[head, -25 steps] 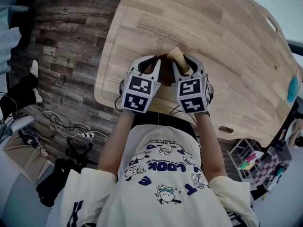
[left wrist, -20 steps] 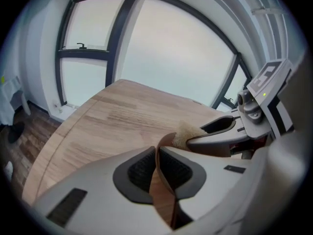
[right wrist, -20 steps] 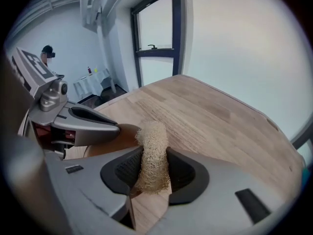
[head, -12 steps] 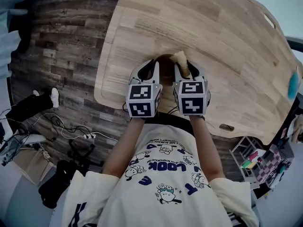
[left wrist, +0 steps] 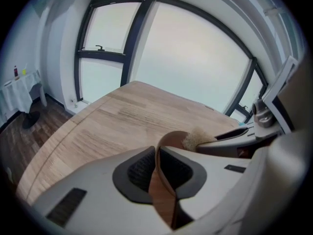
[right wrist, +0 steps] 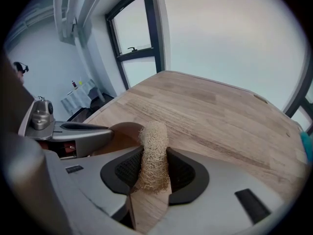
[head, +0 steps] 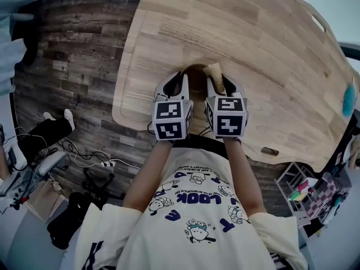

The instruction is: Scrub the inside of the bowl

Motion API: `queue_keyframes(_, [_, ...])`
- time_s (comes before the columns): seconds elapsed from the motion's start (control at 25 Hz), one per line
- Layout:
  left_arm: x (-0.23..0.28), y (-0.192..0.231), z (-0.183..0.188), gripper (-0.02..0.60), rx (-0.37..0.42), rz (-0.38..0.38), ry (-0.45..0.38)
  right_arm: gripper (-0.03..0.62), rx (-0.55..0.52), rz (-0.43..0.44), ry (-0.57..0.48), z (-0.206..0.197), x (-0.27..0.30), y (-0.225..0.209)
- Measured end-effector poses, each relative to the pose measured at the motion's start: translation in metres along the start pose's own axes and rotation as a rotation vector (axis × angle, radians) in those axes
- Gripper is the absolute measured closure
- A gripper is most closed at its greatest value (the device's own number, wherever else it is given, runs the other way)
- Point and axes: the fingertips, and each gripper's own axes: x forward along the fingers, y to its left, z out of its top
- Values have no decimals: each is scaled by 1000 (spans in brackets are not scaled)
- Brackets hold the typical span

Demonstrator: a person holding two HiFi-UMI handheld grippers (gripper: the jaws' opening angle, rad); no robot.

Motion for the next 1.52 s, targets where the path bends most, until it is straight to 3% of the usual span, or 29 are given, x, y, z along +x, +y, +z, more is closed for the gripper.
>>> queue_keyframes(0.16, [0,0,8,509,136,-6,31,463,-70,29,-7,6,3,4])
queue_keyframes(0.4, [5,-11,23,503,289,-109,38,464,-231,82,-15,15,8,10])
queue_keyframes(0.6, [17,-23,18,496,503,-189,119,465,-397,139,-25,19,11,20])
queue_keyframes(0.72, [20,-24,12,497,553,-223,163,465,-483,179,-37,20,12,27])
queue_keyframes(0.88, [23,-22,3,504,556,-240,213,465,-560,201,-46,21,12,33])
queue_keyframes(1.0, [24,-21,2,511,490,-233,203,465,-554,198,-45,21,12,33])
queue_keyframes(1.52, [20,-11,5,509,220,-102,103,465,-345,115,-21,16,9,21])
